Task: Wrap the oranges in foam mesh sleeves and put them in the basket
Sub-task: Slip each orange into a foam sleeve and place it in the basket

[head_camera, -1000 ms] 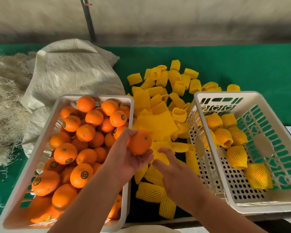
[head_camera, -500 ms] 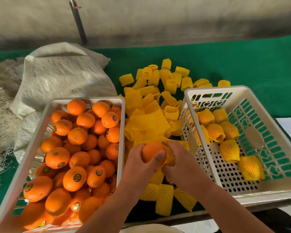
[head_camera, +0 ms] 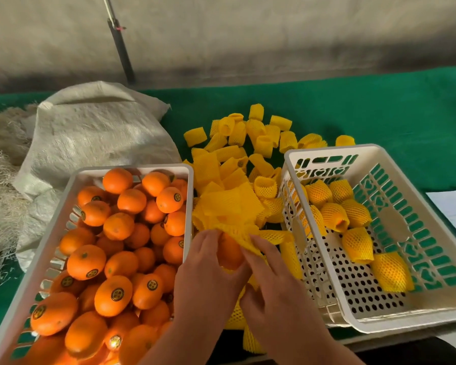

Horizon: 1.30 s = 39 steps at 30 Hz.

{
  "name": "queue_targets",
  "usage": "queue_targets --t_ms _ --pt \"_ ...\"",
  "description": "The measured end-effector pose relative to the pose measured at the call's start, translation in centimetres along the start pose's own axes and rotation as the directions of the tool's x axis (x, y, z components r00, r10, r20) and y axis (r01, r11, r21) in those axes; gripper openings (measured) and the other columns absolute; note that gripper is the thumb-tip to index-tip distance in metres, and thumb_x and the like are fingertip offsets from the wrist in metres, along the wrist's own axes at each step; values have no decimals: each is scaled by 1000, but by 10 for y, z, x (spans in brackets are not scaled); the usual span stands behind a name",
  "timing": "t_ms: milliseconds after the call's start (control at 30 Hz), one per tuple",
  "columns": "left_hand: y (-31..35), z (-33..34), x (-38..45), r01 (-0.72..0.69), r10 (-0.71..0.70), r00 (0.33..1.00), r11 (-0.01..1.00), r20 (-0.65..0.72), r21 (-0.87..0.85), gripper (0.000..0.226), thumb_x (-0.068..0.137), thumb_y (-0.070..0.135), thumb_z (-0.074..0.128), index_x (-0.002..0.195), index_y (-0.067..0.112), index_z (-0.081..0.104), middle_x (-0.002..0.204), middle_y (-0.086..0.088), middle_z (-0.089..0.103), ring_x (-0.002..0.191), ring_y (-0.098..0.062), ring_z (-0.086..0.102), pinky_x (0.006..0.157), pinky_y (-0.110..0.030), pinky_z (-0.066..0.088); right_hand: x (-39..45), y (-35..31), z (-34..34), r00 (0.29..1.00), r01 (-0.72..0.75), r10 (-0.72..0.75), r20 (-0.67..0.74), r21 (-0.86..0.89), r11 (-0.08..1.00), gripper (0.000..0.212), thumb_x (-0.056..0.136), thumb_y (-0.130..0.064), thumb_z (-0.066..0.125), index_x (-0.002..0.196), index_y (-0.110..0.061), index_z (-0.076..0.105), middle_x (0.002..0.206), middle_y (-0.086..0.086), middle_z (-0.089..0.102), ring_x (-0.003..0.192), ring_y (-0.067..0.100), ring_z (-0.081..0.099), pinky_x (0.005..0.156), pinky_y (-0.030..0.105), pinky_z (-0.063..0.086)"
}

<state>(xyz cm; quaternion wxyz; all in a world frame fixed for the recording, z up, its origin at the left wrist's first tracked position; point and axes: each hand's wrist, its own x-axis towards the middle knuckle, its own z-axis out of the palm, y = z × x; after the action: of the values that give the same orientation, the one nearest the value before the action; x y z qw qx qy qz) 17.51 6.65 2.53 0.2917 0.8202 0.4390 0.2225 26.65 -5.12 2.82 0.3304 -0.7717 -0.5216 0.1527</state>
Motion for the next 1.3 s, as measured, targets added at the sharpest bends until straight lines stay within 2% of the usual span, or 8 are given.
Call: queue_targets --t_ms 167,300,433,633,833,1067,1167,1300 --pt "-11 -7 1 -80 77 996 994 -38 -70 74 74 61 70 136 28 47 140 10 50 112 -3 50 75 -20 54 5 8 -30 963 -29 115 -243 331 943 48 87 -43 68 134 -41 56 139 -18 51 108 10 66 74 22 59" --pt "-2 -7 0 -168 167 985 985 -35 -27 64 81 58 58 132 20 49 140 3 51 103 -17 64 62 -29 61 26 5 -26 974 -222 223 46 417 881 100 73 -75 72 155 -56 17 150 -30 36 137 -4 43 103 23 52" --pt "3 3 -1 -235 234 972 964 27 121 67 74 39 78 130 10 54 141 -7 55 97 -29 72 60 -24 53 37 2 -9 944 -291 327 -49 344 893 94 76 -73 75 152 -52 24 141 -31 36 118 -25 34 81 -8 36" --pt "11 12 -12 -231 220 965 971 145 62 62 75 31 88 128 17 62 150 -1 51 104 -22 69 67 -20 51 32 18 -3 875 -371 446 -186 334 867 89 78 -66 78 151 -43 34 141 -20 46 130 2 47 105 32 51" --pt "-14 -9 -10 -301 326 942 927 85 -222 32 97 46 65 129 46 63 159 22 34 132 -7 51 76 -22 61 20 74 -55 800 -383 515 -308 399 833 71 74 -74 75 135 -55 44 124 -27 50 108 2 58 77 25 58" --pt "-106 -20 12 169 -294 923 889 247 425 78 85 69 48 150 25 49 165 -3 30 152 -29 26 123 -58 23 13 230 -87 653 -730 701 -285 9 683 79 79 -49 85 142 -28 44 131 12 46 98 25 54 62 30 49" --pt "-99 -5 3 225 -421 835 849 354 478 94 83 76 36 158 20 38 165 -5 34 150 -26 34 123 -51 28 17 269 -62 647 -762 751 -133 -149 630 81 80 -44 83 146 -28 41 136 14 40 113 36 54 85 47 57" --pt "-71 17 -4 314 -496 815 813 301 490 77 85 44 79 142 2 49 130 -21 63 113 -38 63 102 -53 47 45 298 -47 666 -733 745 -43 -228 641 90 84 -44 80 155 -22 29 151 21 30 132 42 46 100 49 52"
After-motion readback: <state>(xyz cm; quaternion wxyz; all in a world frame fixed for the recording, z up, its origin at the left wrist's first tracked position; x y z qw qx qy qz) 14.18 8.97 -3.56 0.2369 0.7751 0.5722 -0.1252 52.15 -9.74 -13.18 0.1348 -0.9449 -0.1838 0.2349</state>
